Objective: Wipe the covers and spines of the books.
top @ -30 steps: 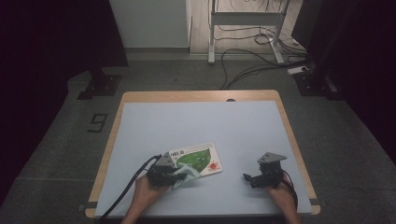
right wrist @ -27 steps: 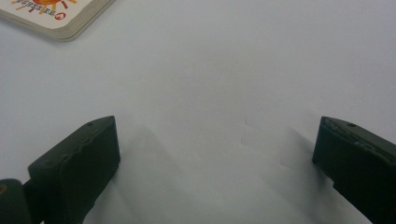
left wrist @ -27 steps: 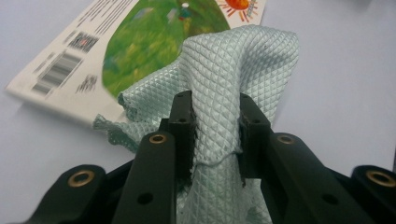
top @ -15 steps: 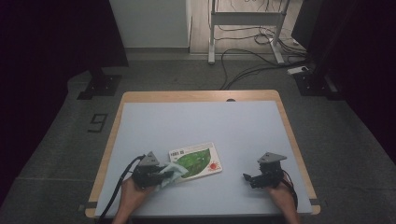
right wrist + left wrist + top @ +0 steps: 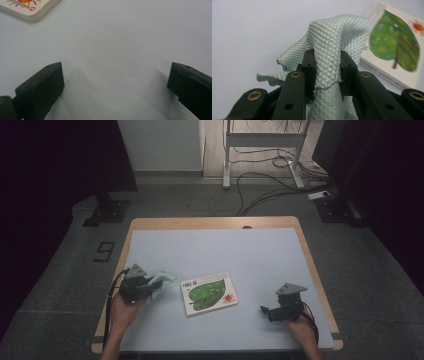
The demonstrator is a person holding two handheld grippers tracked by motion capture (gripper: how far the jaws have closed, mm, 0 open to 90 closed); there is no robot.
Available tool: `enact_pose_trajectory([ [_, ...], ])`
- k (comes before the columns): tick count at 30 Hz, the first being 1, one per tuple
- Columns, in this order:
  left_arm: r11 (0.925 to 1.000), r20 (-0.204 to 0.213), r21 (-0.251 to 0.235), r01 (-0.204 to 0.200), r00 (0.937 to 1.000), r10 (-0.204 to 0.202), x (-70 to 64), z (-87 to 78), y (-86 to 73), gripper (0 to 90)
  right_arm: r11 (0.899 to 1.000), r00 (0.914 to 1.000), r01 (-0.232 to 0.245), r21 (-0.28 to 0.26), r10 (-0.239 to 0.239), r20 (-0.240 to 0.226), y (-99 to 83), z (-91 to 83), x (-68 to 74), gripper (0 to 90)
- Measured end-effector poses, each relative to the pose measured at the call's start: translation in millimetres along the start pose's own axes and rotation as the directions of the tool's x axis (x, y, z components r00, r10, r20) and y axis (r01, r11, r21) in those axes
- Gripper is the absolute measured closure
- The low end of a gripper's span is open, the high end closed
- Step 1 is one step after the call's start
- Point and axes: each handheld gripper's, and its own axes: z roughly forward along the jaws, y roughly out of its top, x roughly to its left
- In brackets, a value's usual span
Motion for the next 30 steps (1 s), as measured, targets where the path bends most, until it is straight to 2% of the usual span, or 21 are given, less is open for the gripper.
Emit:
enact_pose_trajectory([
  [3,0.9998,-0.047,0.009,0.015,0.9988,-0.015,12.2,2.4,1.5,71.0,1.000,1.0000,0.000,0.000,0.000,0.000,0.0,0.0,0.0,0.0],
  [8,0.9978,-0.079,0.035,0.057,0.9954,-0.054,29.8,15.4,-4.3,70.2,1.000,1.0000,0.000,0.000,0.000,0.000,0.0,0.0,0.0,0.0],
  [14,0.9939,-0.090,0.035,0.105,0.9908,-0.101,43.2,28.2,-13.9,69.4,1.000,1.0000,-0.001,0.000,0.001,0.000,0.0,0.0,0.1,0.0],
  [18,0.9913,-0.094,0.053,0.121,0.9888,-0.116,46.3,36.2,-19.7,68.0,1.000,1.0000,-0.001,0.000,0.001,0.000,0.0,0.0,0.1,0.0],
  [22,0.9901,-0.080,0.056,0.129,0.9891,-0.124,46.4,43.6,-25.5,66.7,1.000,1.0000,0.000,0.000,0.000,0.000,0.0,0.0,0.1,0.0],
  [27,0.9871,-0.061,0.044,0.154,0.9866,-0.151,49.8,43.8,-28.3,64.0,1.000,1.0000,-0.001,0.000,0.001,0.000,0.0,0.0,0.1,0.0],
  [28,0.9856,-0.068,0.050,0.162,0.9851,-0.158,49.7,44.1,-28.1,61.1,1.000,1.0000,0.000,0.000,0.000,0.000,-0.1,0.0,0.1,0.0],
  [30,0.9837,-0.072,0.055,0.171,0.9833,-0.167,48.7,44.7,-27.6,48.7,1.000,1.0000,0.000,0.000,0.000,0.000,-0.1,0.0,0.1,0.0],
])
